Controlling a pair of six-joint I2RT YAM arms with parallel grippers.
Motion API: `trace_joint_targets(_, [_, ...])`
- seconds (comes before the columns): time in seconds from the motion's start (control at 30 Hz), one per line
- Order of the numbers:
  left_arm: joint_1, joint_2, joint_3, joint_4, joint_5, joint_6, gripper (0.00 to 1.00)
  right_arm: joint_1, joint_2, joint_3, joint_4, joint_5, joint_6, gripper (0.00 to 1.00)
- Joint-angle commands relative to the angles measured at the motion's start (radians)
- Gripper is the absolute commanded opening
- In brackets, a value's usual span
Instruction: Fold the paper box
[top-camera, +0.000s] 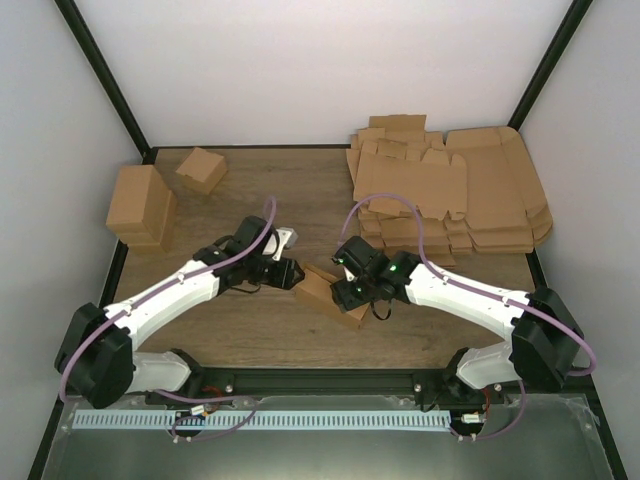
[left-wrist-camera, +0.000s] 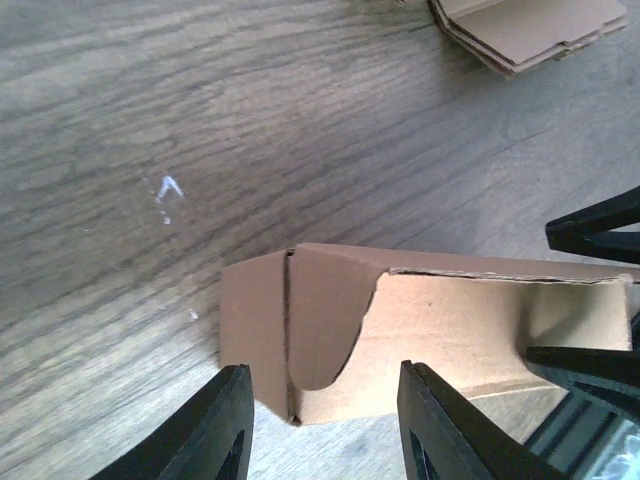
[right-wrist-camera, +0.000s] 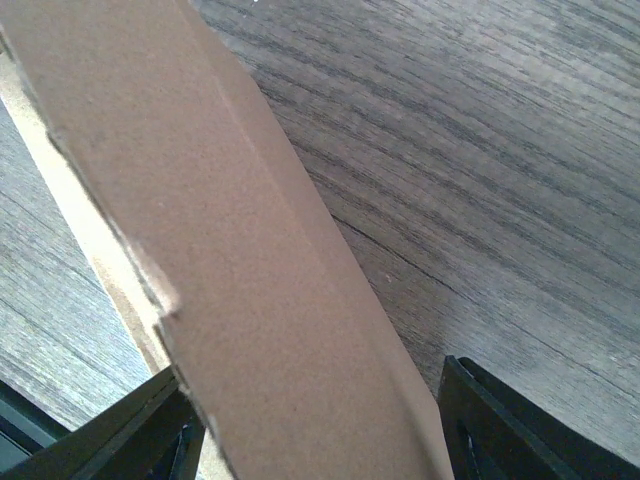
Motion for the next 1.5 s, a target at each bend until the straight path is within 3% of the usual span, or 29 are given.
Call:
trace_joint_targets(0.0, [-0.003,-0.042,0.012,-0.050,-0.092,0.019,0.40,0.006,0.017,-0.003,-0.006,0.006,-0.003,0.66])
trace_joint_targets(0.23, [-0.003,-0.037,0.021,-0.032,-0.082,0.011,0.29,0.006,0.020,0.000,-0.008,0.004,-0.008,0.65])
trace_joint_targets(0.53, [-0.010,-0.011,0.029,0.028,0.002,-0.015,0.27,0.006,0.029,0.003,-0.007,0.001,-0.011,0.65])
trace_joint_targets(0.83, [-0.046,0.017,0.052,-0.007,-0.081,-0.024,0.04,0.006,0.038,0.005,-0.005,-0.003,-0.008,0.65])
trace_joint_targets(1.47, [-0.078,-0.036,-0.078,-0.024,-0.164,-0.053,0.04,0.005,0.042,0.000,-0.005,0.005,-0.003,0.64])
